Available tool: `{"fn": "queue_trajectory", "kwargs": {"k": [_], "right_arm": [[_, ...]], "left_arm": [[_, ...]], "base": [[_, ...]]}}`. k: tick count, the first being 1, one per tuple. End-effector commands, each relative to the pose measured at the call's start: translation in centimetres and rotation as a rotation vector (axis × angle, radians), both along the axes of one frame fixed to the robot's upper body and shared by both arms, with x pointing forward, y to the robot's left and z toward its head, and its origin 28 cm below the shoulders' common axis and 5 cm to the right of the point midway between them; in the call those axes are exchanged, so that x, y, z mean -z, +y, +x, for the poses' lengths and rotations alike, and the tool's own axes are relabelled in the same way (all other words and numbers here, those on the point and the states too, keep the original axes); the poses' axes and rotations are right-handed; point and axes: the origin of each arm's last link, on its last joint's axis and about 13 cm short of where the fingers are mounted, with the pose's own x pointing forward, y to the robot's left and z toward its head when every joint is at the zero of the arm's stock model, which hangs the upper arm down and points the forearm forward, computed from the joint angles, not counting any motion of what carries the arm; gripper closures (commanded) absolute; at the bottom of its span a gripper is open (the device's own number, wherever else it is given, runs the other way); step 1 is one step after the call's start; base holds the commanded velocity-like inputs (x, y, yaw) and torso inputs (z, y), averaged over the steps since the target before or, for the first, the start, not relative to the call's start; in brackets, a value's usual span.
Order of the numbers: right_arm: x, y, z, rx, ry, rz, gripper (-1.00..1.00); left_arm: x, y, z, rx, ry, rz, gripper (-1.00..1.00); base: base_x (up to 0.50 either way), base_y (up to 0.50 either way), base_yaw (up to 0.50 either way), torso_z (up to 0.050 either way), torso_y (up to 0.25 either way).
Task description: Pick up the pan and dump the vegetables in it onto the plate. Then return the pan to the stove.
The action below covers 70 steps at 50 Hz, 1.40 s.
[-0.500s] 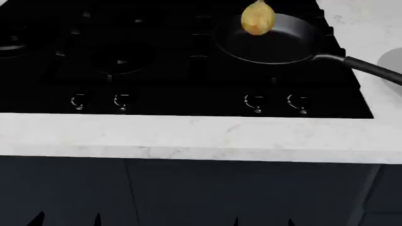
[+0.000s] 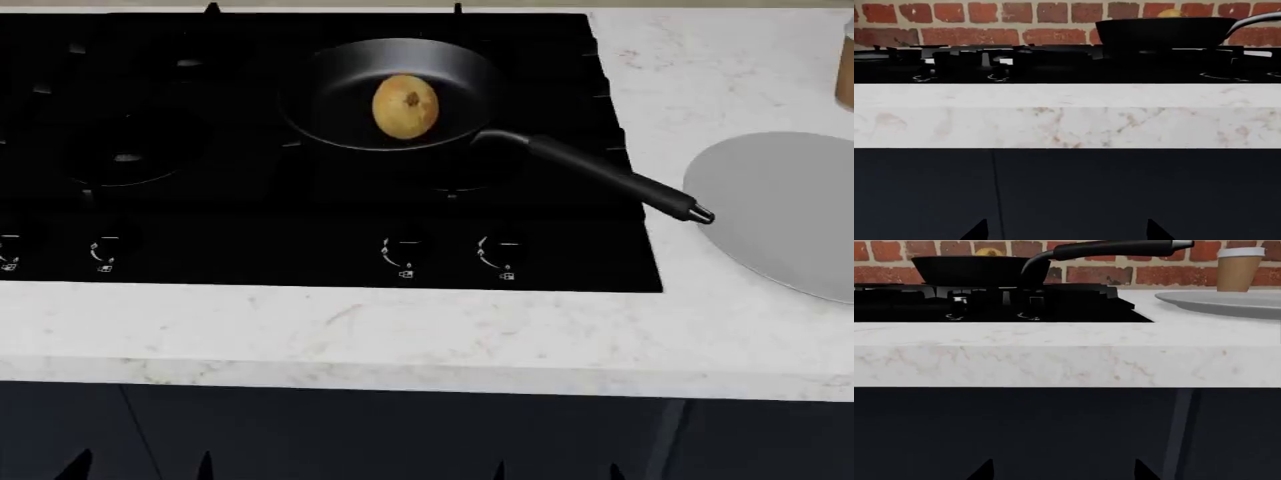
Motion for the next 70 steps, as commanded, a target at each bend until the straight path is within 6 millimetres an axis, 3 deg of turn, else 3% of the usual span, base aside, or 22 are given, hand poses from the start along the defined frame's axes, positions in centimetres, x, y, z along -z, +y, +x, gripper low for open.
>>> {"fn": "queue_trajectory", "kwargs": {"k": [1,2,3,4,20,33,36,50,53,56,64,70], "right_arm": [[0.0,0.0,-0.1,0.000,0.003,0.000,-1.00],[0.0,0.0,-0.1,-0.001,0.004,0.000,-1.00],[1.4,0.8,-0.2,-0.093,0.146,-0.149,-1.00],[0.0,0.0,0.0,0.000,0.004,-0.001,-1.00],[-0.7,0.1,-0.2,-0.008,-0.004,-0.011,-1.00],[-10.5,-0.7,-2.4,-0.051,-0.105,-0.097,-1.00],[-11.9,-0.9,-2.6,-0.055,-0.113,-0.150,-1.00],[-17.6,-2.0,-2.9,-0.051,-0.158,-0.254,-1.00],[-20.0,-3.1,-3.0,0.099,-0.241,-0.304,-1.00],[-20.7,-2.1,-4.1,-0.060,-0.185,-0.280,-1.00],[-25.1,-2.9,-4.4,-0.062,-0.187,-0.377,-1.00],[-27.1,-3.0,-4.6,-0.062,-0.188,-0.418,-1.00]], "left_arm": [[0.0,0.0,-0.1,-0.009,0.002,0.007,-1.00],[0.0,0.0,0.0,-0.011,0.013,0.011,-1.00],[2.0,-0.4,0.2,-0.005,0.022,0.205,-1.00],[0.0,0.0,0.0,-0.016,0.017,0.018,-1.00],[-0.5,0.1,-0.3,-0.011,0.009,0.009,-1.00],[-10.1,-0.1,-2.0,0.148,-0.050,0.037,-1.00],[-11.5,0.0,-2.2,0.166,-0.060,0.049,-1.00],[-17.3,0.7,-2.4,0.227,-0.118,0.061,-1.00],[-18.5,0.8,-2.3,0.238,-0.136,0.053,-1.00],[-19.2,0.8,-2.4,0.244,-0.151,0.076,-1.00],[-21.4,1.3,-2.6,0.246,-0.179,0.076,-1.00],[-22.0,1.5,-2.5,0.252,-0.177,0.068,-1.00]], "base": [[0.00,0.00,0.00,0.000,0.000],[0.00,0.00,0.00,0.000,0.000],[0.00,0.00,0.00,0.000,0.000],[0.00,0.00,0.00,0.000,0.000],[0.00,0.00,0.00,0.000,0.000],[0.00,0.00,0.00,0.000,0.000],[0.00,0.00,0.00,0.000,0.000],[0.00,0.00,0.00,0.000,0.000],[0.00,0.00,0.00,0.000,0.000],[0.00,0.00,0.00,0.027,0.077],[0.00,0.00,0.00,0.043,0.122],[0.00,0.00,0.00,0.043,0.123]]}}
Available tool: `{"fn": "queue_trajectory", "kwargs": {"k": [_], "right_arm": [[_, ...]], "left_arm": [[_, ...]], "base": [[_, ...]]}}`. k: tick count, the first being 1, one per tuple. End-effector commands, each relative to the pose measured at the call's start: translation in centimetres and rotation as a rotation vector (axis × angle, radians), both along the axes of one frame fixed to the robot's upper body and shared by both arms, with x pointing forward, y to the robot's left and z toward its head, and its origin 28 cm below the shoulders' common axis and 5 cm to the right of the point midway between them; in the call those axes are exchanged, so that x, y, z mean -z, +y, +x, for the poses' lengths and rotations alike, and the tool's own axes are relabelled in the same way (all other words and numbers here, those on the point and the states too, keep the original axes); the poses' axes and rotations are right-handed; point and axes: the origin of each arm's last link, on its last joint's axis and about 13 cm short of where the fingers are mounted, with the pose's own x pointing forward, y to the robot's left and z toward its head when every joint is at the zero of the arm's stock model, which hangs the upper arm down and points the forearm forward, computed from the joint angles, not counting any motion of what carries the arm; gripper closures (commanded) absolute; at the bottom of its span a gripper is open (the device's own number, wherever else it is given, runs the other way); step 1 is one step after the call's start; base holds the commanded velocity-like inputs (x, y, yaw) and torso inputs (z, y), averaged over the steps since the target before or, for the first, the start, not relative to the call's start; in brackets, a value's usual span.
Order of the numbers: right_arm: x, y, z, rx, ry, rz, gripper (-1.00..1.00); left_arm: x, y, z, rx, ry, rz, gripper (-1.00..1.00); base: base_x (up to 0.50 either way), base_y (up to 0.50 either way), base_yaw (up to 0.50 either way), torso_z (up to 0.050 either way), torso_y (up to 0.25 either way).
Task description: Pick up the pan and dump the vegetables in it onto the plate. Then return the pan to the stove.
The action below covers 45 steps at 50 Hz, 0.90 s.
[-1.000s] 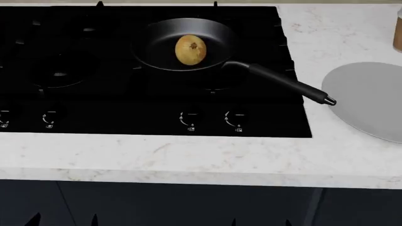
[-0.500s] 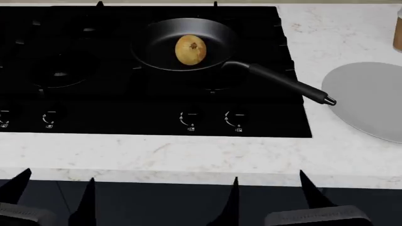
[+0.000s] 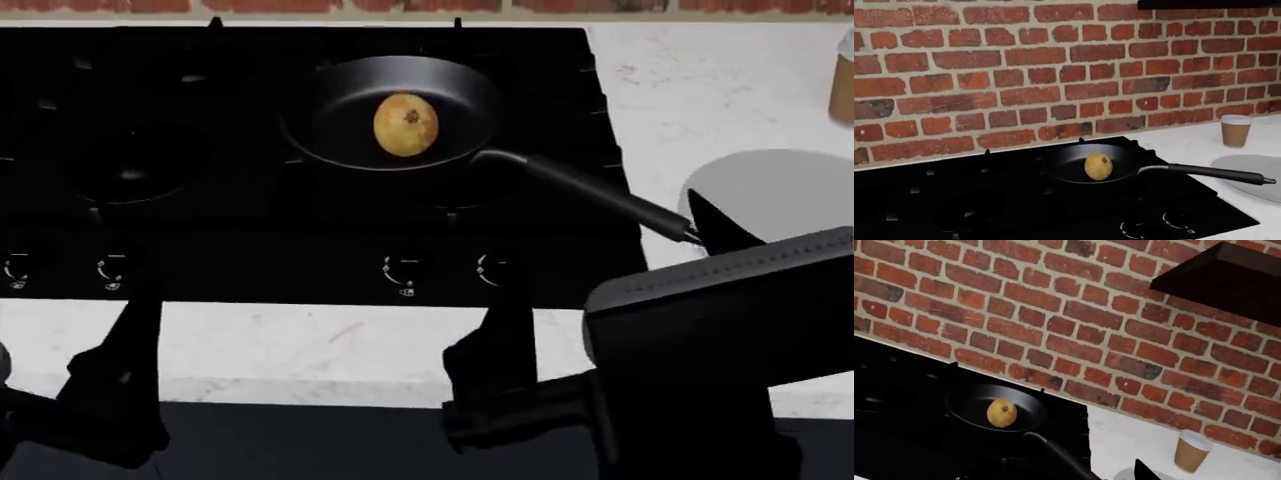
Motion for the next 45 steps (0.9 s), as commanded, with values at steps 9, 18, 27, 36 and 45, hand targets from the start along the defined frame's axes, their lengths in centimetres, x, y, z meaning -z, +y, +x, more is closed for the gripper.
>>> {"fn": "queue_trajectory", "kwargs": {"k": [9,18,27,36,45], "right_arm": [[-6.7,-0.8,-2.0,0.034,-0.041,-0.190,-1.00],[-7.2,-0.7,-2.1,0.051,-0.027,-0.191,-1.00],[-7.4,-0.6,-1.8,0.048,-0.043,-0.201,-1.00],[-10.2,0.2,-1.7,0.027,-0.131,-0.270,-1.00],[-9.9,0.5,-1.6,0.006,-0.122,-0.270,-1.00]], "left_arm": [[-3.2,0.0,-0.6,0.045,-0.051,0.022,-1.00],[-3.3,-0.1,-0.7,0.053,-0.047,0.021,-1.00],[-3.4,0.0,-0.7,0.054,-0.048,0.019,-1.00],[-4.1,0.2,-0.9,0.055,-0.068,0.014,-1.00],[-3.9,0.3,-1.0,0.053,-0.067,0.016,-1.00]], "base": [[0.00,0.00,0.00,0.043,0.122],[-0.01,-0.50,0.00,0.043,0.123],[-0.01,-0.45,0.00,0.043,0.122],[0.21,-0.01,0.00,0.043,0.123],[0.50,-0.04,0.00,0.043,0.122]]}}
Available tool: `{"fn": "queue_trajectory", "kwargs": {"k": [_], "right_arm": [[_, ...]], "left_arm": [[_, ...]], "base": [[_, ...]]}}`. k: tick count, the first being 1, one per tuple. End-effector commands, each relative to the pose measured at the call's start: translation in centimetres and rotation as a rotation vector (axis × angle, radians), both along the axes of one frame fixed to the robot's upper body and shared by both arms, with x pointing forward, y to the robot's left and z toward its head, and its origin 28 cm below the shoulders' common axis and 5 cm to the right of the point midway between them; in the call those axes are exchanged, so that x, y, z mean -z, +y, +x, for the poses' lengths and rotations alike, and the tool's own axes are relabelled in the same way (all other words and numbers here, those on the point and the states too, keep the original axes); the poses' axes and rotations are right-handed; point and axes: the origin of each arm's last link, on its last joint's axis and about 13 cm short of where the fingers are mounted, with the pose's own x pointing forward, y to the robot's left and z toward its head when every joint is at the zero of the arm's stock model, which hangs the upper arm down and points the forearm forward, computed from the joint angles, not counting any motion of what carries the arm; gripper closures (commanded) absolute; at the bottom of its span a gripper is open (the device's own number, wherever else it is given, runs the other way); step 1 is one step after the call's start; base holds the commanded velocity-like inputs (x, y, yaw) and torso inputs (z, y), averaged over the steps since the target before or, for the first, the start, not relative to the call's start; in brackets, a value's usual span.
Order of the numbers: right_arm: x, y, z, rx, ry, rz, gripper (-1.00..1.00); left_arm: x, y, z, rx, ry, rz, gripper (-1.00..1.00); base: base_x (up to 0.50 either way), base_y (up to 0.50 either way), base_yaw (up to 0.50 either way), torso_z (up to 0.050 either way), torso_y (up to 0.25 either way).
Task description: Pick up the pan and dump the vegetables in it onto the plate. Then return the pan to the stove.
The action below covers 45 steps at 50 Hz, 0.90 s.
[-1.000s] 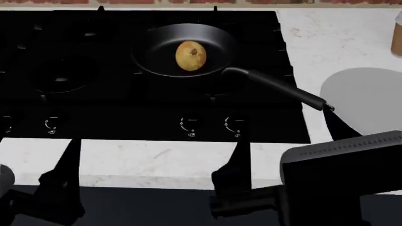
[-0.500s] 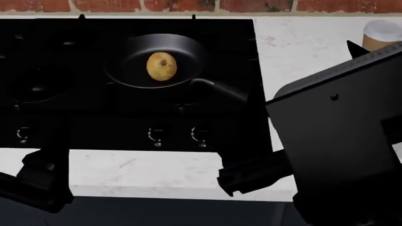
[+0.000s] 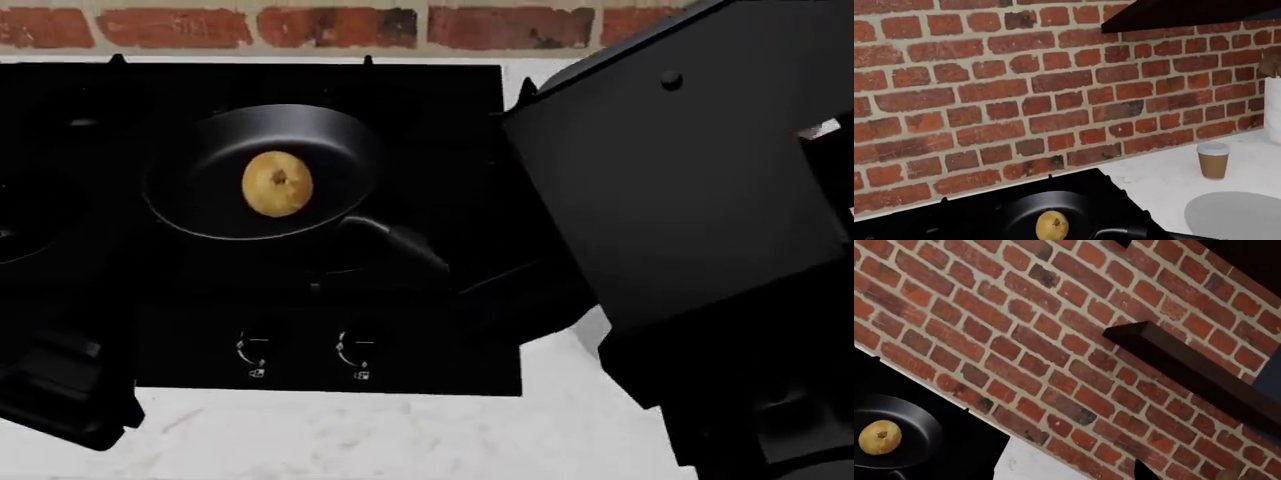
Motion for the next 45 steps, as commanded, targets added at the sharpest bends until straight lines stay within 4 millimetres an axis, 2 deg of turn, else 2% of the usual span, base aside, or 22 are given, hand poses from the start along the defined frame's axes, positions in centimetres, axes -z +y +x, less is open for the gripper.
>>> {"fn": "queue_trajectory", "kwargs": {"k": [1,17,25,32,36,45], "right_arm": [[-0.8,0.6,0.1,-0.037,-0.025,-0.007,-1.00],[-0.1,0.5,0.4,-0.081,0.020,0.038,-1.00],[-1.7,0.6,1.3,-0.276,0.308,0.054,-1.00],[-2.3,0.1,2.7,-0.312,0.388,0.112,-1.00],[-2.0,-0.2,2.8,-0.331,0.432,0.177,-1.00],[-0.3,-0.3,2.9,-0.335,0.584,0.130,-1.00]], "left_arm": [[-0.3,0.1,0.0,0.019,-0.013,-0.035,-1.00],[-0.5,0.0,0.0,0.014,-0.022,-0.030,-1.00],[-0.4,0.1,-0.1,0.003,-0.016,-0.039,-1.00],[-0.2,0.2,0.0,-0.005,-0.012,-0.040,-1.00],[-0.1,0.2,0.1,-0.008,-0.011,-0.042,-1.00],[0.2,0.2,0.2,-0.002,-0.002,-0.046,-1.00]], "base": [[0.50,-0.04,0.00,0.043,0.123],[0.50,-0.03,0.00,0.043,0.115],[0.00,0.00,0.00,0.000,0.000],[0.00,0.00,0.00,0.000,0.000],[0.00,0.00,0.00,0.000,0.000],[0.00,0.00,0.00,0.000,0.000]]}}
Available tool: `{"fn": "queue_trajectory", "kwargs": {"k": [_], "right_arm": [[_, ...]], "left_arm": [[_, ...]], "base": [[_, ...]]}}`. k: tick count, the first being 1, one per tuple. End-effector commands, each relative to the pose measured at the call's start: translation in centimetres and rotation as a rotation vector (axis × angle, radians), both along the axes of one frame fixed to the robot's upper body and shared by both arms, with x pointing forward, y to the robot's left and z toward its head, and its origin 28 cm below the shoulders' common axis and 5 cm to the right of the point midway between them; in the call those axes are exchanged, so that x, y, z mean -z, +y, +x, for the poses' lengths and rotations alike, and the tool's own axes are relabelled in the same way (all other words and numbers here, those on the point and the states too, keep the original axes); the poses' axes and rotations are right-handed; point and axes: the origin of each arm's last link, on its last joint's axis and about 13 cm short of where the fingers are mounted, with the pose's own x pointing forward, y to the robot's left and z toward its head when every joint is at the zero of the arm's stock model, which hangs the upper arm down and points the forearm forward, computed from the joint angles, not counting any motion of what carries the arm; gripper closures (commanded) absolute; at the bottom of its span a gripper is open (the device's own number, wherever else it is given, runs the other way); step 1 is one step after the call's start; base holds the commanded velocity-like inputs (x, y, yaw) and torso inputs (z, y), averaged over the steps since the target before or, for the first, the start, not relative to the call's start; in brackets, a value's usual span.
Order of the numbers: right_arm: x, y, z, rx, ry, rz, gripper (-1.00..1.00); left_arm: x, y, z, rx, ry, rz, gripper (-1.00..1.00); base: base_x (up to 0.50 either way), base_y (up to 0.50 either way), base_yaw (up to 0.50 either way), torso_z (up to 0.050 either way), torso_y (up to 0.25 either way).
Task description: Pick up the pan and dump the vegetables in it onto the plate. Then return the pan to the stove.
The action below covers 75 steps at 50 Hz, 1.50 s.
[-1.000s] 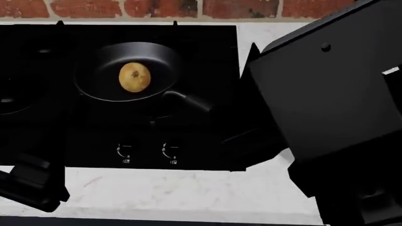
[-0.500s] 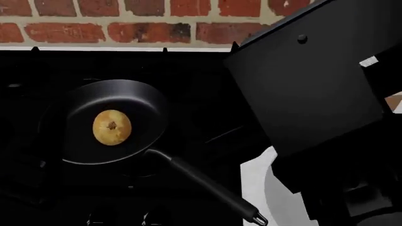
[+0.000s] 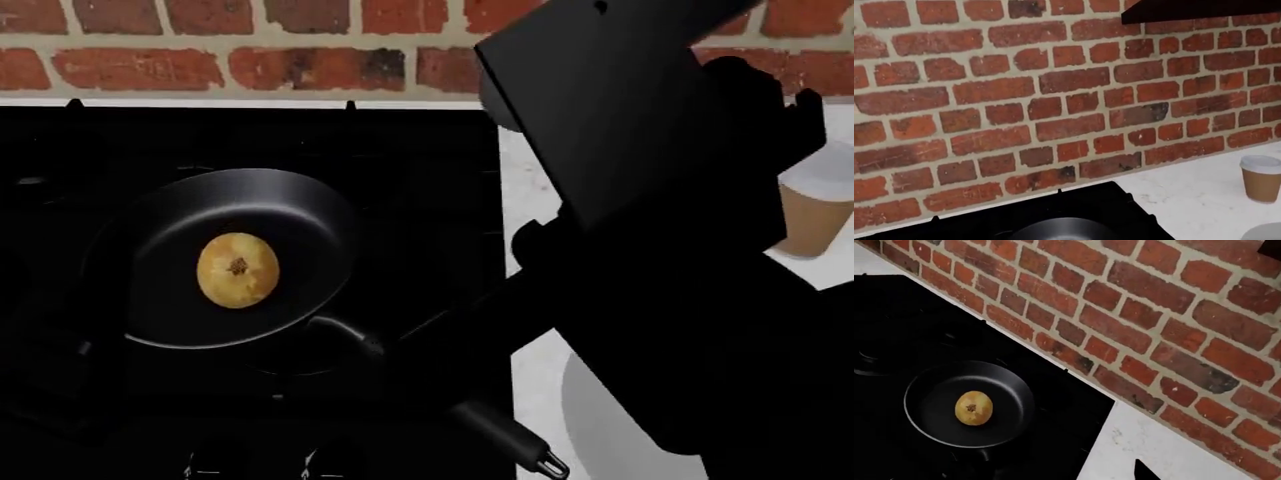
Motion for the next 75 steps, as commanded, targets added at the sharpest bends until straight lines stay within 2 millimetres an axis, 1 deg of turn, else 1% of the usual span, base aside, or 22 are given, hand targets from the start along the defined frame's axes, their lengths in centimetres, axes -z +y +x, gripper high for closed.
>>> {"fn": "queue_trajectory", "kwargs": {"k": [1,4,8,14,18,25,27,38,45,52,55,63,66,72,75], "right_arm": [[0.6,-0.1,0.5,-0.063,0.158,0.011,-1.00],[0.3,-0.2,0.6,-0.052,0.190,-0.003,-1.00],[0.1,0.1,1.3,-0.051,0.215,-0.049,-1.00],[0.9,1.1,2.4,-0.093,0.249,-0.093,-1.00],[1.0,1.3,2.6,-0.095,0.258,-0.103,-1.00],[2.0,2.0,3.3,-0.116,0.283,-0.136,-1.00],[1.7,2.1,3.6,-0.111,0.291,-0.138,-1.00],[2.0,2.7,5.0,-0.121,0.324,-0.172,-1.00],[3.1,3.0,6.3,-0.132,0.352,-0.168,-1.00],[3.5,3.1,7.4,-0.139,0.373,-0.170,-1.00],[4.4,3.2,7.9,-0.144,0.393,-0.175,-1.00],[5.6,3.4,9.3,-0.160,0.424,-0.191,-1.00],[5.5,3.4,9.8,-0.160,0.425,-0.190,-1.00],[5.4,4.0,10.2,-0.176,0.431,-0.211,-1.00],[5.6,4.4,10.8,-0.181,0.438,-0.223,-1.00]], "left_arm": [[0.2,0.0,0.3,0.021,-0.002,-0.040,-1.00],[0.3,0.0,0.4,0.021,0.000,-0.042,-1.00],[0.4,-0.1,0.4,0.027,0.000,-0.045,-1.00],[0.6,0.1,0.4,0.025,0.002,-0.050,-1.00],[0.6,0.2,0.4,0.024,0.004,-0.053,-1.00],[0.8,0.3,0.4,0.019,0.006,-0.056,-1.00],[0.7,0.3,0.4,0.020,0.004,-0.056,-1.00],[0.7,0.2,0.5,0.025,0.006,-0.054,-1.00],[0.9,0.3,0.4,0.021,0.009,-0.058,-1.00],[1.0,0.3,0.5,0.021,0.013,-0.057,-1.00],[1.1,0.4,0.5,0.021,0.016,-0.060,-1.00],[1.3,0.4,0.5,0.020,0.021,-0.062,-1.00],[1.2,0.4,0.5,0.020,0.019,-0.061,-1.00],[1.1,0.3,0.6,0.023,0.018,-0.058,-1.00],[1.1,0.4,0.6,0.022,0.018,-0.057,-1.00]], "base": [[0.00,0.00,0.00,0.000,0.000],[0.00,0.00,0.00,0.000,0.000],[0.00,0.00,0.00,0.000,0.000],[0.00,0.00,0.00,0.000,0.000],[0.00,0.00,0.00,0.000,0.000],[0.00,0.00,0.00,0.000,0.000],[0.00,0.00,0.00,0.000,0.000],[0.00,0.00,0.00,0.000,0.000],[0.00,0.00,0.00,0.000,0.000],[0.00,0.00,0.00,0.000,0.000],[0.00,0.00,0.00,0.000,0.000],[0.00,0.00,0.00,0.000,0.000],[0.00,0.00,0.00,0.000,0.000],[0.00,0.00,0.00,0.000,0.000],[0.00,0.00,0.00,0.000,0.000]]}}
